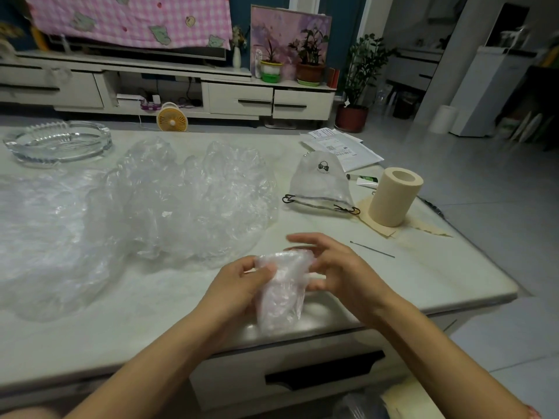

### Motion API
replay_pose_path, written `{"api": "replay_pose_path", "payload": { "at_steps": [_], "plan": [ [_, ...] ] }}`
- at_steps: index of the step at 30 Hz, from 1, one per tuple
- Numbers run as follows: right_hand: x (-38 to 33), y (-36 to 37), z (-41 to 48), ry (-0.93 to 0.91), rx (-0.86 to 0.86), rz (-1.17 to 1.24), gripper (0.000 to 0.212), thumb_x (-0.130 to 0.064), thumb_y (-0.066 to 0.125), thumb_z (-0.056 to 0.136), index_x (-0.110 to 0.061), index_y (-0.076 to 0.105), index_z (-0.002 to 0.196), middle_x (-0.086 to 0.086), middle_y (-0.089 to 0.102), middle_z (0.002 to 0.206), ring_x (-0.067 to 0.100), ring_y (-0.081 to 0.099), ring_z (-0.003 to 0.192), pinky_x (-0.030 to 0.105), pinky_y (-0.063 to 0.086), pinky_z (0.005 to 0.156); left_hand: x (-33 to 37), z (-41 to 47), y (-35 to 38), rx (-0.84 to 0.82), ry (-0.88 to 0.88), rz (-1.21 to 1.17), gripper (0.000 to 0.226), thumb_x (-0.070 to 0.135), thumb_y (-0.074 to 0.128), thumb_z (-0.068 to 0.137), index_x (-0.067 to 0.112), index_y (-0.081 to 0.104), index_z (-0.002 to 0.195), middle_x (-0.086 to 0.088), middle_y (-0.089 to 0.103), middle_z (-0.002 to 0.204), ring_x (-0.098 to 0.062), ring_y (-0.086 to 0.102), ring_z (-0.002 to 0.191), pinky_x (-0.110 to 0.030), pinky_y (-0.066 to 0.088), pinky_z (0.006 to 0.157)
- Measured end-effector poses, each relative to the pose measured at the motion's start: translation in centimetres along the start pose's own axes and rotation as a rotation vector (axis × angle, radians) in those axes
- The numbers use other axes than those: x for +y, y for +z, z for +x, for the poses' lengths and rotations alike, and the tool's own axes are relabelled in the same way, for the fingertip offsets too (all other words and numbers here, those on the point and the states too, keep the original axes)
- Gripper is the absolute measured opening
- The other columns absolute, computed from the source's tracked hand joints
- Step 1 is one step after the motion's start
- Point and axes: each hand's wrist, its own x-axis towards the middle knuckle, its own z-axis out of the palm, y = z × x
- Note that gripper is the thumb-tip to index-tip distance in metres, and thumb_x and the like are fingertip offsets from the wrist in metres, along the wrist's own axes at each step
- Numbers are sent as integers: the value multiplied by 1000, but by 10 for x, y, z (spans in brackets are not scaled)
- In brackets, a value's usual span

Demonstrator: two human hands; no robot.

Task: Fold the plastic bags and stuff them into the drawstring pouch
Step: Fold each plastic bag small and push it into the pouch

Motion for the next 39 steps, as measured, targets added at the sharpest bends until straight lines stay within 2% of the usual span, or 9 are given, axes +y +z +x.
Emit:
{"api": "replay_pose_path", "payload": {
  "at_steps": [3,8,12,18,21,25,29,33,39],
  "plan": [
    [-3,3,-6,124,-59,7,42,-28,70,78,-13,59,116,9,68,109,23,68,95,36,56,77,1,-1,2,86,128,91,13,13,58,91,5,66,99,-16,72,91,-24,70,79,-27,56,64],
    [13,17,-3,1,155,-93,15,0,60,86,-4,66,100,18,70,98,27,66,88,39,53,79,0,0,3,139,230,172,10,12,59,90,7,66,94,-15,70,89,-22,68,79,-25,55,62],
    [14,16,1,-77,234,-154,20,12,56,81,-8,61,77,1,61,70,10,56,65,19,46,58,1,-3,6,46,35,-67,17,7,48,93,4,65,94,-20,69,92,-29,69,77,-38,57,62],
    [14,13,0,-256,180,-335,47,26,49,70,-17,62,56,-4,67,83,-3,61,78,15,48,70,6,-3,2,-74,-238,-234,46,42,39,96,3,60,109,-22,70,94,-31,69,78,-35,58,59],
    [20,10,0,-358,170,-465,51,28,49,66,-18,62,49,-2,63,86,-2,58,80,12,45,70,5,-5,4,-110,-220,-188,36,34,54,91,3,64,106,-19,71,98,-26,70,81,-34,59,66],
    [15,9,-2,-319,45,-631,46,17,52,70,-23,71,60,-3,59,102,-2,54,95,7,39,79,3,-5,2,-15,-99,-78,13,5,61,85,0,68,94,-18,72,90,-28,67,82,-42,52,84],
    [1,4,-4,-89,-35,-321,37,-7,46,58,-21,74,78,-6,66,105,3,59,98,13,46,74,7,-7,-1,60,113,182,16,-1,62,84,9,69,95,-10,72,89,-18,69,79,-25,54,72],
    [4,5,-1,-35,68,-360,24,-13,65,86,-23,59,107,6,66,103,10,62,89,18,51,76,4,-3,-1,85,196,246,28,-6,59,85,15,62,104,-12,71,90,-18,67,76,-23,54,69],
    [11,7,-3,-44,130,-524,16,-5,71,80,-6,65,95,7,64,83,14,59,76,25,51,72,2,-2,3,72,273,199,15,11,65,85,15,65,100,-3,70,93,-5,67,78,-12,49,63]
  ]
}}
